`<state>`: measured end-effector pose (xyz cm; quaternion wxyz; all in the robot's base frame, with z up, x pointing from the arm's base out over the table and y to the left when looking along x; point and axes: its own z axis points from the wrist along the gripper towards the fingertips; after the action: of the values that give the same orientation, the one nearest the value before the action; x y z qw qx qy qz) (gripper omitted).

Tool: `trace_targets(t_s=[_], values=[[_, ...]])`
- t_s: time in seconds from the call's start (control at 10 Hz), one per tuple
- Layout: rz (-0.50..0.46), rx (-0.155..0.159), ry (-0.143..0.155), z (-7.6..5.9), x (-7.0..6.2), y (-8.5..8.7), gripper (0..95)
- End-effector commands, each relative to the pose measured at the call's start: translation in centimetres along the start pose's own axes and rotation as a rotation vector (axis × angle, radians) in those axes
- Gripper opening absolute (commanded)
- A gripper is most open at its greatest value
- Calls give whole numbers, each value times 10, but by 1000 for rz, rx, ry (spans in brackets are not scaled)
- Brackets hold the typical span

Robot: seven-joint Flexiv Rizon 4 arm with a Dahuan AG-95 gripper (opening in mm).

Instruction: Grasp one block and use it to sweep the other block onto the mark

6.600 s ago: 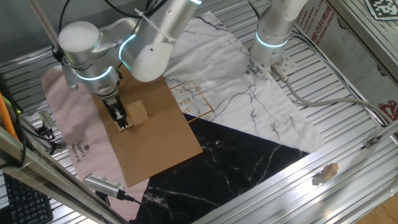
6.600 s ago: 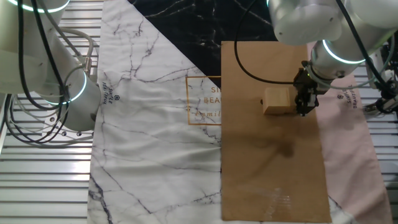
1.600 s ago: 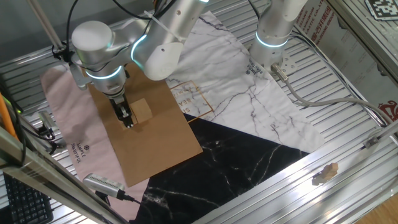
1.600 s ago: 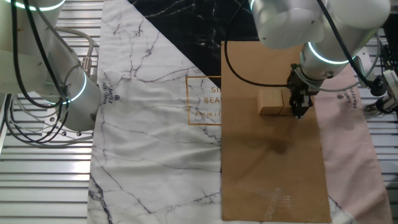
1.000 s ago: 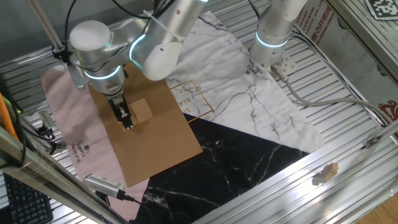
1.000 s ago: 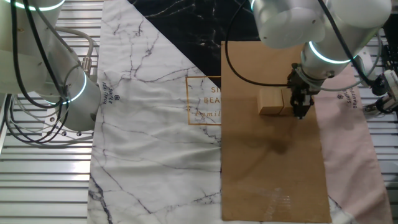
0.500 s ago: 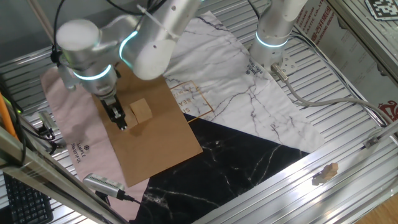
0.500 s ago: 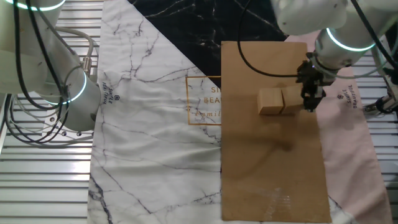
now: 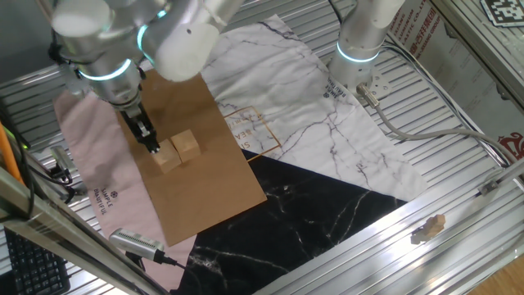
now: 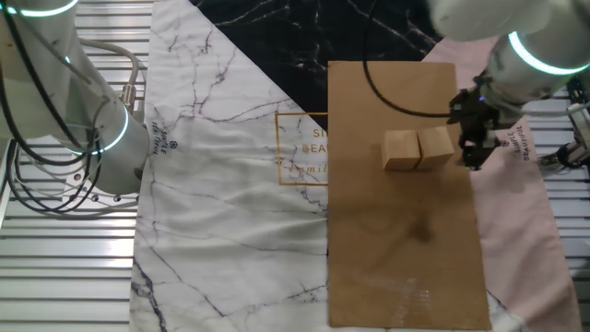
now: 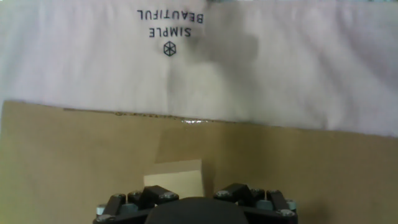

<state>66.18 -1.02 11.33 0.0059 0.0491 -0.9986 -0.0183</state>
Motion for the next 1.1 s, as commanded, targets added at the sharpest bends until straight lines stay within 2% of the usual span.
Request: trace_targets(t_s=[0.1,0.5,1.1], values=[[-38,-4,0,-5,0,3,760],[-109,9,-15,-7,-4,8,760],[-132,-4,-20,-10,-8,14,760]])
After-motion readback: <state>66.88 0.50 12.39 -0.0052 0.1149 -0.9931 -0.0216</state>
